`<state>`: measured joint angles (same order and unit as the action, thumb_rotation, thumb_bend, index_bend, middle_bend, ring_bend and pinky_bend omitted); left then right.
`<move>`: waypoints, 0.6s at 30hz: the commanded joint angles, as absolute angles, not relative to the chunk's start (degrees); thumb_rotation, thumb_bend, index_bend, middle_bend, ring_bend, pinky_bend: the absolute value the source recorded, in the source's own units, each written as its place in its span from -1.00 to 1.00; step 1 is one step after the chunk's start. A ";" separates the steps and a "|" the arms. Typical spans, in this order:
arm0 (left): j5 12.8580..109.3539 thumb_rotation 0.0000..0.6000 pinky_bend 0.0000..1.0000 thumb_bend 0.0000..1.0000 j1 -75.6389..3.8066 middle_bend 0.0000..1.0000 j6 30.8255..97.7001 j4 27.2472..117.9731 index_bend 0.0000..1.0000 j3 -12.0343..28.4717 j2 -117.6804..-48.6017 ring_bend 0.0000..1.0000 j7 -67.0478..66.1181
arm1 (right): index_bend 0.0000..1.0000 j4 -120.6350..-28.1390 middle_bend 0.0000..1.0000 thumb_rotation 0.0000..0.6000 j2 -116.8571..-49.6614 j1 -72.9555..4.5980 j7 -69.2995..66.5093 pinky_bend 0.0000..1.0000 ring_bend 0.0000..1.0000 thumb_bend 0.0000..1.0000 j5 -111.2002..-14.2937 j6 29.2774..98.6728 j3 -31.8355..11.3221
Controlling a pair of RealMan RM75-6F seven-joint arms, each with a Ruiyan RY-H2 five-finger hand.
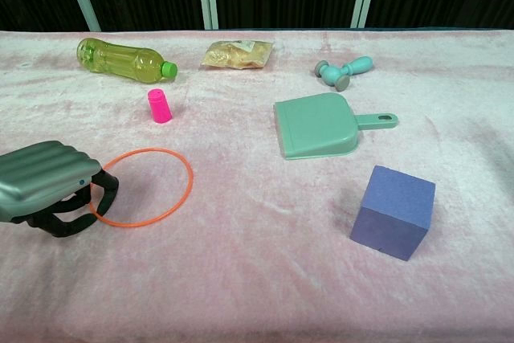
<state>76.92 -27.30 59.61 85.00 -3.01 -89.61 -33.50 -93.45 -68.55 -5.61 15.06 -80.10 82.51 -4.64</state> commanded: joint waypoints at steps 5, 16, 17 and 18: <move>76.93 1.00 0.89 -0.08 -27.26 0.90 59.61 84.87 0.19 -3.07 -89.59 0.87 -33.34 | -0.71 -93.45 -0.85 1.00 -68.54 -5.60 15.08 -0.32 -0.53 -0.53 -80.12 82.52 -4.61; 77.13 1.00 0.89 -0.08 -26.89 0.90 60.02 84.69 0.20 -3.31 -89.54 0.87 -32.97 | -0.71 -93.30 -0.85 1.00 -68.45 -5.63 14.82 -0.32 -0.53 -0.53 -80.47 82.58 -4.54; 77.20 1.00 0.89 -0.08 -26.88 0.90 60.13 84.72 0.20 -3.25 -89.57 0.87 -32.86 | -0.71 -93.27 -0.85 1.00 -68.45 -5.62 14.86 -0.32 -0.53 -0.53 -80.47 82.58 -4.53; 77.29 1.00 0.89 -0.08 -26.85 0.90 60.27 84.72 0.20 -3.19 -89.61 0.87 -32.75 | -0.71 -93.27 -0.85 1.00 -68.44 -5.62 14.90 -0.32 -0.53 -0.53 -80.48 82.59 -4.53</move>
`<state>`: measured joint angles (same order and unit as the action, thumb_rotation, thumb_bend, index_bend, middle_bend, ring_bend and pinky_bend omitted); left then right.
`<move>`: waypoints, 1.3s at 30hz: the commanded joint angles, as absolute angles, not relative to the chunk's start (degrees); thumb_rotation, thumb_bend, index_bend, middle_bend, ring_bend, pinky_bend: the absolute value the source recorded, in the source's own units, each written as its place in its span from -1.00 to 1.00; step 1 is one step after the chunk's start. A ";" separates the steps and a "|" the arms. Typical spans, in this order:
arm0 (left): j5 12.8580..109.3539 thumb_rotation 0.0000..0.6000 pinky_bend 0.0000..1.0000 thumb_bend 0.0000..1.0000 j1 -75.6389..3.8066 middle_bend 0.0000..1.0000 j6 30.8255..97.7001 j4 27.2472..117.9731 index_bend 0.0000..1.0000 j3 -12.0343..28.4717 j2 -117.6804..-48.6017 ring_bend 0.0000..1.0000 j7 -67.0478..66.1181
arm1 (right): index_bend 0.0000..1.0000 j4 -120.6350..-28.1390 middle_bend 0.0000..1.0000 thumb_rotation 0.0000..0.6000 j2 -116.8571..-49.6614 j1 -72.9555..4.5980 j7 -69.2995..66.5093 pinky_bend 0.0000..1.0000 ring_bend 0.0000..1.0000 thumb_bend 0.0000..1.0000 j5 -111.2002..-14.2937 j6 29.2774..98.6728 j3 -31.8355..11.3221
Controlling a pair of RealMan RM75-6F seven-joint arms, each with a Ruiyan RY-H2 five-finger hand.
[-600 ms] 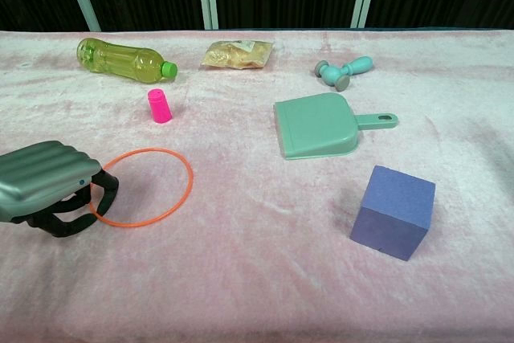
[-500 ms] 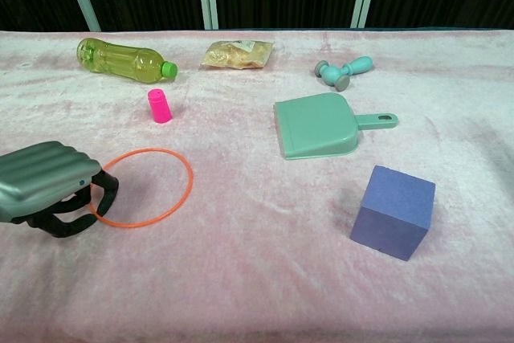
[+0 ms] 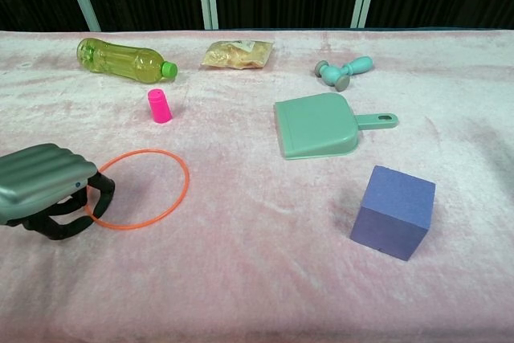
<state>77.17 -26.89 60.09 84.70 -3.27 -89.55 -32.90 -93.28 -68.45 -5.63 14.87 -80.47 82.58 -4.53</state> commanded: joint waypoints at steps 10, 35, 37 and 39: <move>77.73 1.00 0.89 -0.08 -26.73 0.91 60.82 84.66 0.22 -3.07 -89.67 0.88 -32.57 | -0.71 -93.29 -0.85 1.00 -68.45 -5.62 15.13 -0.32 -0.53 -0.52 -80.39 82.52 -4.50; 81.51 1.00 0.89 -0.09 -27.25 0.92 66.41 91.74 0.24 1.02 -85.53 0.88 -28.48 | -0.71 -93.37 -0.85 1.00 -68.55 -5.60 15.32 -0.32 -0.53 -0.53 -80.29 82.58 -4.53; 82.43 1.00 0.89 -0.08 -27.46 0.92 67.25 93.69 0.24 1.63 -84.46 0.88 -28.10 | -0.71 -93.38 -0.85 1.00 -68.57 -5.58 15.41 -0.32 -0.53 -0.52 -80.28 82.61 -4.52; 83.22 1.00 0.89 -0.08 -27.83 0.92 67.67 95.65 0.24 2.16 -83.41 0.88 -28.18 | -0.71 -93.41 -0.85 1.00 -68.61 -5.57 15.49 -0.32 -0.53 -0.53 -80.28 82.64 -4.51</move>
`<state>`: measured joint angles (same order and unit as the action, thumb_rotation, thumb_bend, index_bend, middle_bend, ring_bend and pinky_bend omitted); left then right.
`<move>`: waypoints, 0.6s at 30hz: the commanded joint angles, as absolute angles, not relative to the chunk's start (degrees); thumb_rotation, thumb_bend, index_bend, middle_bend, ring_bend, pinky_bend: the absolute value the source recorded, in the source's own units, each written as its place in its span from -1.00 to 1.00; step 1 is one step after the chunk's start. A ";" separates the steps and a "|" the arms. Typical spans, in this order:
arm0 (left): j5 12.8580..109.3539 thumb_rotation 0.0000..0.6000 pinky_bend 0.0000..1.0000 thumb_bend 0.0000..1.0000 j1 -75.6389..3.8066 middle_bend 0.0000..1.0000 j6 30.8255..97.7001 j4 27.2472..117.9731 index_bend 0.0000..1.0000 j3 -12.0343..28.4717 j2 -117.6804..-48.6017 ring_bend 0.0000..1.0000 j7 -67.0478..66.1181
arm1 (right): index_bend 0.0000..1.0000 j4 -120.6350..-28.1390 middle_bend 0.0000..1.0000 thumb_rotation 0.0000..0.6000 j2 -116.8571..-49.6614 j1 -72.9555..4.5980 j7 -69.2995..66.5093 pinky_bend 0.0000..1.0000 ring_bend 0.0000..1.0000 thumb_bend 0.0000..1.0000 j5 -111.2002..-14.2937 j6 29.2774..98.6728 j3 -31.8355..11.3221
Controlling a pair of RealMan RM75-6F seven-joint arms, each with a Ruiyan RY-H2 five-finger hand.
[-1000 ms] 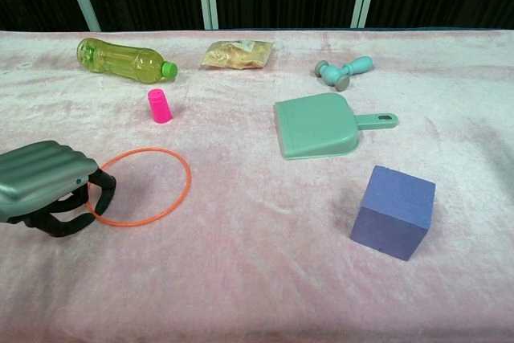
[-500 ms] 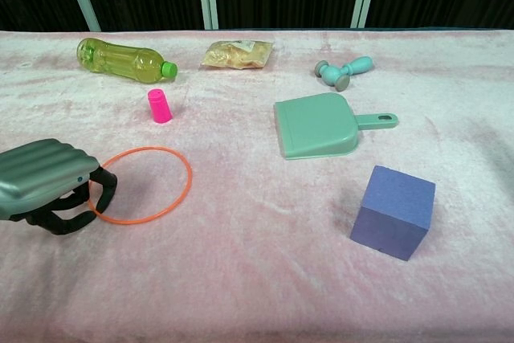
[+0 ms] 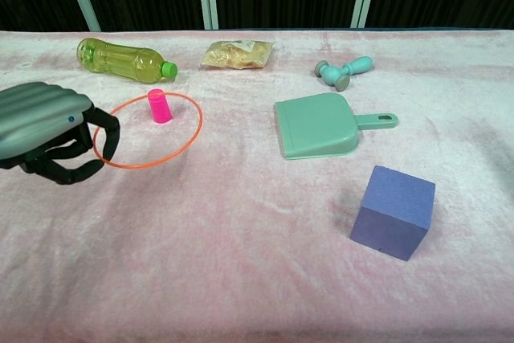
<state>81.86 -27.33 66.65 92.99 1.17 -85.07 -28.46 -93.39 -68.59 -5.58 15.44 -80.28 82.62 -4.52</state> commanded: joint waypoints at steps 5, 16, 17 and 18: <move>82.76 1.00 0.89 -0.08 -29.50 0.92 66.49 98.76 0.25 3.79 -82.04 0.88 -31.03 | -0.71 -93.44 -0.85 1.00 -68.63 -5.54 15.61 -0.32 -0.53 -0.53 -80.18 82.67 -4.54; 68.81 1.00 0.89 -0.09 -37.66 0.92 58.18 95.92 0.27 12.15 -85.12 0.89 -38.30 | -0.71 -93.42 -0.85 1.00 -68.69 -5.53 15.89 -0.32 -0.53 -0.52 -79.82 82.61 -4.65; 67.47 1.00 0.89 -0.09 -38.30 0.92 57.72 95.01 0.27 12.62 -85.65 0.89 -38.72 | -0.71 -93.43 -0.85 1.00 -68.69 -5.54 15.93 -0.32 -0.53 -0.52 -79.75 82.56 -4.66; 66.65 1.00 0.89 -0.08 -38.70 0.92 57.51 94.32 0.27 12.90 -86.01 0.89 -39.02 | -0.71 -93.43 -0.85 1.00 -68.69 -5.54 15.95 -0.32 -0.53 -0.52 -79.71 82.56 -4.68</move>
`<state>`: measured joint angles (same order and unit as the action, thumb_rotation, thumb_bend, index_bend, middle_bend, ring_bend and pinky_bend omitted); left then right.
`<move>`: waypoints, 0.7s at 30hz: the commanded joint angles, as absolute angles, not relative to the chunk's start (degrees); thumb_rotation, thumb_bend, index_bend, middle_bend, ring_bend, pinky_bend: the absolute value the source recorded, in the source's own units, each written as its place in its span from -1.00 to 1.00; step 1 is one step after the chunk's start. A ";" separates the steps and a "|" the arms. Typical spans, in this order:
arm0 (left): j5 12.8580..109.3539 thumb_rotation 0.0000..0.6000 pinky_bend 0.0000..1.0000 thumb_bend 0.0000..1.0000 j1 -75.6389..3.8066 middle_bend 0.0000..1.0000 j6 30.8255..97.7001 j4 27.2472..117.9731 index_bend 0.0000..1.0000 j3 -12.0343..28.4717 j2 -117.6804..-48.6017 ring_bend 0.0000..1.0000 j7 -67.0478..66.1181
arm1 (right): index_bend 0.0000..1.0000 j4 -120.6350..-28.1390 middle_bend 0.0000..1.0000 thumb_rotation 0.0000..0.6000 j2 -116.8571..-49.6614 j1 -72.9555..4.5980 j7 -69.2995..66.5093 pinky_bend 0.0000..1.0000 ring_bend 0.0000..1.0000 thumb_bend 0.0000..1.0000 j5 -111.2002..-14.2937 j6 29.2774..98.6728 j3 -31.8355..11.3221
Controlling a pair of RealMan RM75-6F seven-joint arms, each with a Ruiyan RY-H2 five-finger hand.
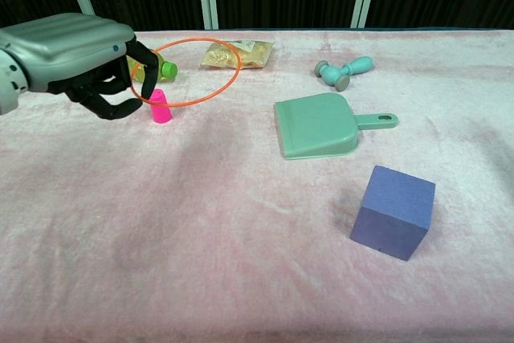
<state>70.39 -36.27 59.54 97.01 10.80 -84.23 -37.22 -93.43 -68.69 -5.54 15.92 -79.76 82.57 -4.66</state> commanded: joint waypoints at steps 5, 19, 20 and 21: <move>63.52 1.00 0.89 -0.08 -40.24 0.92 57.06 90.92 0.27 13.49 -87.76 0.89 -39.02 | -0.71 -93.39 -0.85 1.00 -68.72 -5.55 16.05 -0.32 -0.53 -0.52 -79.53 82.54 -4.76; 60.85 1.00 0.89 -0.09 -41.66 0.92 54.65 80.57 0.27 12.27 -90.57 0.89 -32.61 | -0.71 -93.43 -0.85 1.00 -68.78 -5.52 16.24 -0.32 -0.53 -0.52 -79.40 82.63 -4.80; 60.75 1.00 0.89 -0.09 -41.70 0.92 54.42 79.92 0.27 12.15 -90.77 0.89 -32.19 | -0.71 -93.43 -0.85 1.00 -68.78 -5.52 16.26 -0.32 -0.53 -0.52 -79.35 82.61 -4.81; 60.70 1.00 0.89 -0.09 -41.73 0.92 54.19 79.32 0.27 12.01 -90.97 0.89 -31.80 | -0.71 -93.43 -0.85 1.00 -68.78 -5.53 16.29 -0.32 -0.53 -0.52 -79.31 82.56 -4.81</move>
<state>60.89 -41.58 54.64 80.05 12.28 -90.57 -32.42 -93.43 -68.78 -5.53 16.28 -79.32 82.57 -4.81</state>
